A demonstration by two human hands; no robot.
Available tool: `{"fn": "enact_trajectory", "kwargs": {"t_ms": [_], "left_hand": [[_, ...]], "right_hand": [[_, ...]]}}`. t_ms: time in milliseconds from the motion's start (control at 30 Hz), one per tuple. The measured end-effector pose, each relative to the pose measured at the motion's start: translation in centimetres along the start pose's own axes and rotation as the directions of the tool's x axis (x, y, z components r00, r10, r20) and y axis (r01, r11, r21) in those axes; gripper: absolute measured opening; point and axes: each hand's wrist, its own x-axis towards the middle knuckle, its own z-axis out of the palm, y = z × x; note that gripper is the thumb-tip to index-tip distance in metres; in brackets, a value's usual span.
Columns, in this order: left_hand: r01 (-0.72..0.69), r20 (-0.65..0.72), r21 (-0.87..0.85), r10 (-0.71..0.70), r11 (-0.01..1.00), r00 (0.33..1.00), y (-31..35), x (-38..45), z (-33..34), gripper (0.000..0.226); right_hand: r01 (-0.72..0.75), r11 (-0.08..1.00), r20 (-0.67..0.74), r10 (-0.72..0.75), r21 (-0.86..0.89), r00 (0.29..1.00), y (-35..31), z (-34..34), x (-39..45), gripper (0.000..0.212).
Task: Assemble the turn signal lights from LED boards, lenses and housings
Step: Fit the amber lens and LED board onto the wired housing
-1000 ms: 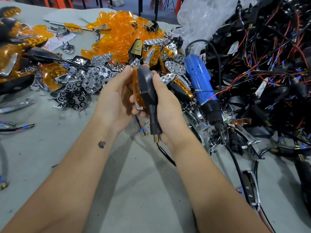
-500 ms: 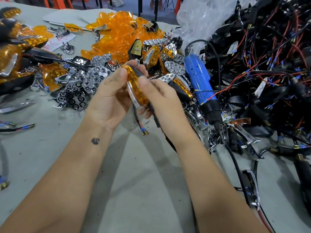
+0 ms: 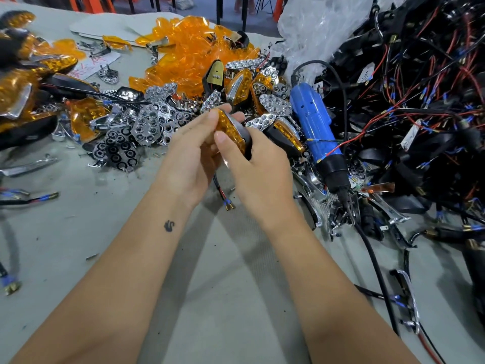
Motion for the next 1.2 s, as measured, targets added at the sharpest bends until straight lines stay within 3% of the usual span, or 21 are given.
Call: {"fn": "enact_trajectory", "kwargs": {"t_ms": [133,233,367,467,567,633,733,867,1000,1100,1200], "left_hand": [[0.102,-0.019,-0.070,-0.104,0.992,0.994,-0.7,-0.2,0.6,0.031],[0.144,-0.079,-0.090,-0.151,0.985,0.985,-1.2,-0.3,0.8,0.031],[0.210,-0.127,-0.152,-0.230,0.966,0.965,-0.4,0.4,-0.4,0.049],[0.111,-0.188,-0.201,-0.150,0.973,0.971,0.5,0.7,-1.8,0.034],[0.032,-0.295,-0.210,-0.095,0.977,0.951,1.0,0.8,-2.9,0.031],[0.011,-0.326,-0.242,-0.092,0.970,0.941,1.4,0.8,-3.5,0.027],[0.011,-0.300,-0.292,-0.103,0.956,0.948,1.9,0.8,-4.1,0.023],[0.007,-0.255,-0.320,-0.093,0.948,0.962,2.6,0.9,-5.2,0.022],[0.015,-0.207,-0.371,-0.098,0.929,0.973,2.9,0.8,-5.6,0.029],[0.044,-0.195,-0.360,-0.121,0.932,0.973,2.8,0.7,-5.4,0.028],[0.080,-0.190,-0.277,-0.136,0.958,0.972,2.4,0.7,-4.6,0.024]], "right_hand": [[0.020,0.952,0.009,-0.019,-0.306,1.000,-0.1,0.3,-0.1,0.048],[0.089,0.921,0.041,-0.079,-0.380,0.996,-0.3,0.4,-0.3,0.044],[0.062,0.988,0.219,-0.030,-0.139,0.975,-0.5,-0.1,-0.3,0.042],[-0.098,0.981,0.136,0.076,0.166,0.988,-0.4,-0.8,-0.2,0.035],[-0.198,0.953,0.050,0.191,0.230,0.980,0.0,-1.2,0.4,0.051],[-0.209,0.962,0.016,0.210,0.175,0.978,0.4,-1.7,0.8,0.046],[-0.191,0.980,-0.012,0.192,0.047,0.981,1.3,-2.3,1.3,0.019],[-0.136,0.979,0.024,0.141,-0.150,0.990,1.8,-2.2,1.4,0.021],[0.011,0.951,0.195,0.053,-0.310,0.979,1.3,-1.9,1.0,0.028],[0.135,0.894,0.403,0.055,-0.426,0.914,1.0,-2.2,0.8,0.026],[0.182,0.888,0.460,0.038,-0.423,0.887,0.9,-2.4,1.0,0.025]]}}
